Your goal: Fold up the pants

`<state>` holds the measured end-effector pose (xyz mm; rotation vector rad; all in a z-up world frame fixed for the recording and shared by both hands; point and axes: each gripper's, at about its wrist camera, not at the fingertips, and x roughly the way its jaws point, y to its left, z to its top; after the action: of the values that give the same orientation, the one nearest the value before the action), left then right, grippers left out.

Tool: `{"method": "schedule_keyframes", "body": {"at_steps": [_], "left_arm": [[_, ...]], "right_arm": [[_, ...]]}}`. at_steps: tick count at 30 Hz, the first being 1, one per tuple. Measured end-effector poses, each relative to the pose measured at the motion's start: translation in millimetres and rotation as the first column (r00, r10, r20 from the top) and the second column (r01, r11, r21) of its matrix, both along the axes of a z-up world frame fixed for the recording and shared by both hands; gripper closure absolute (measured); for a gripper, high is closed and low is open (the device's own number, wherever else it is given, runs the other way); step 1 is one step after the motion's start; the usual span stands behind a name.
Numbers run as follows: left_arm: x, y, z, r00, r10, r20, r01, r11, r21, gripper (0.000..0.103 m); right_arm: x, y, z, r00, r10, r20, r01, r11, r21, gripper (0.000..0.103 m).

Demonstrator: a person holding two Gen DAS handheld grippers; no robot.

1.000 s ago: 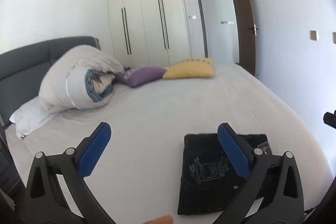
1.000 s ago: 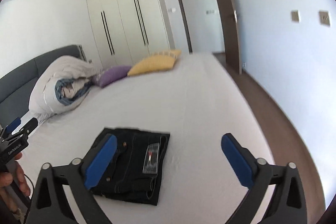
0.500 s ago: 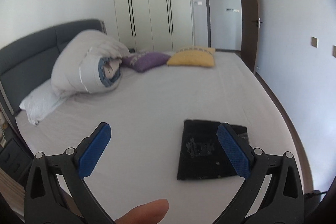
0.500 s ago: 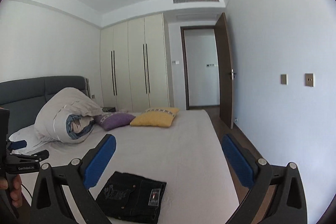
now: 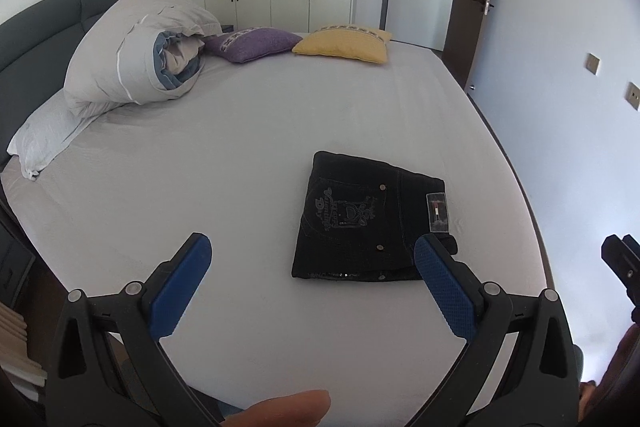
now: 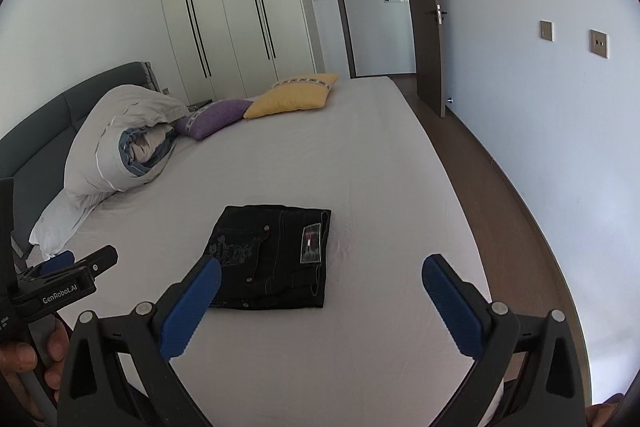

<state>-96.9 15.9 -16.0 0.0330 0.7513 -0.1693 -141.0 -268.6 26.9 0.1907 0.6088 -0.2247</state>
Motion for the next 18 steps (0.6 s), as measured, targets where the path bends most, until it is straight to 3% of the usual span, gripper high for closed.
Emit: {"method": "schedule_keyframes", "body": {"at_steps": [18], "left_arm": [[10,-2,-21,0.999,0.006,-0.049,-0.004,0.999,0.040,0.000]], "right_arm": [[9,15,-6,0.997,0.012,-0.071,-0.014,0.999,-0.031,0.000]]}}
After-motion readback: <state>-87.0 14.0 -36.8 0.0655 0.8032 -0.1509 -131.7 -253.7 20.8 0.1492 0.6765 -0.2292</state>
